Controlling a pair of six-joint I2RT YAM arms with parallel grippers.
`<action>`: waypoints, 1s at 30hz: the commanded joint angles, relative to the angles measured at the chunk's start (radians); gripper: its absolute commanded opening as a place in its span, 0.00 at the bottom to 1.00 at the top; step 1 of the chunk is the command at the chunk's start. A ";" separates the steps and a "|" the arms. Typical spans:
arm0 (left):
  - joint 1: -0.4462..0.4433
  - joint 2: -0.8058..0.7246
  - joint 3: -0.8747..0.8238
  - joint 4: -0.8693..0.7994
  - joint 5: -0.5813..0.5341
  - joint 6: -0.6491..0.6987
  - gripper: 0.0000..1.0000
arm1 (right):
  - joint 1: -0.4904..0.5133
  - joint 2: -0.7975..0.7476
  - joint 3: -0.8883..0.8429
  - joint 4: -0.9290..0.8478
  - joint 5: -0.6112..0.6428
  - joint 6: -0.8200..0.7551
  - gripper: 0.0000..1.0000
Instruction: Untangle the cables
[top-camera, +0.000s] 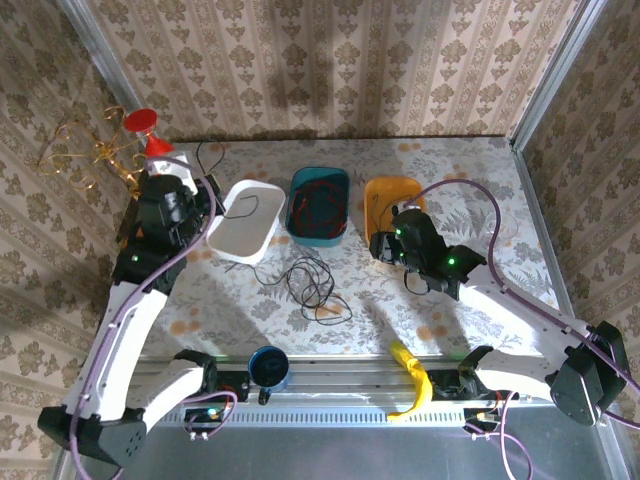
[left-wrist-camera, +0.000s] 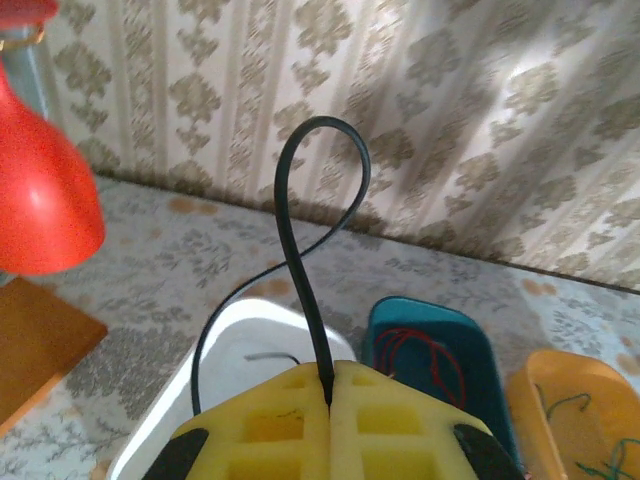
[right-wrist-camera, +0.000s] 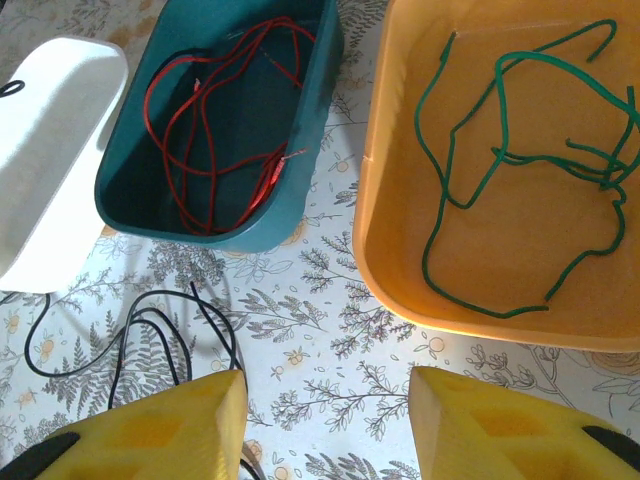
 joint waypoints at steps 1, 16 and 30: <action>0.079 0.047 -0.071 0.074 0.169 -0.033 0.00 | -0.004 -0.023 -0.004 -0.048 0.014 -0.013 0.48; 0.127 0.442 -0.198 0.245 0.467 -0.041 0.00 | -0.010 -0.025 -0.003 -0.062 0.019 -0.007 0.48; -0.004 0.576 0.031 0.103 0.135 0.068 0.60 | -0.011 -0.039 -0.007 -0.074 0.020 -0.014 0.48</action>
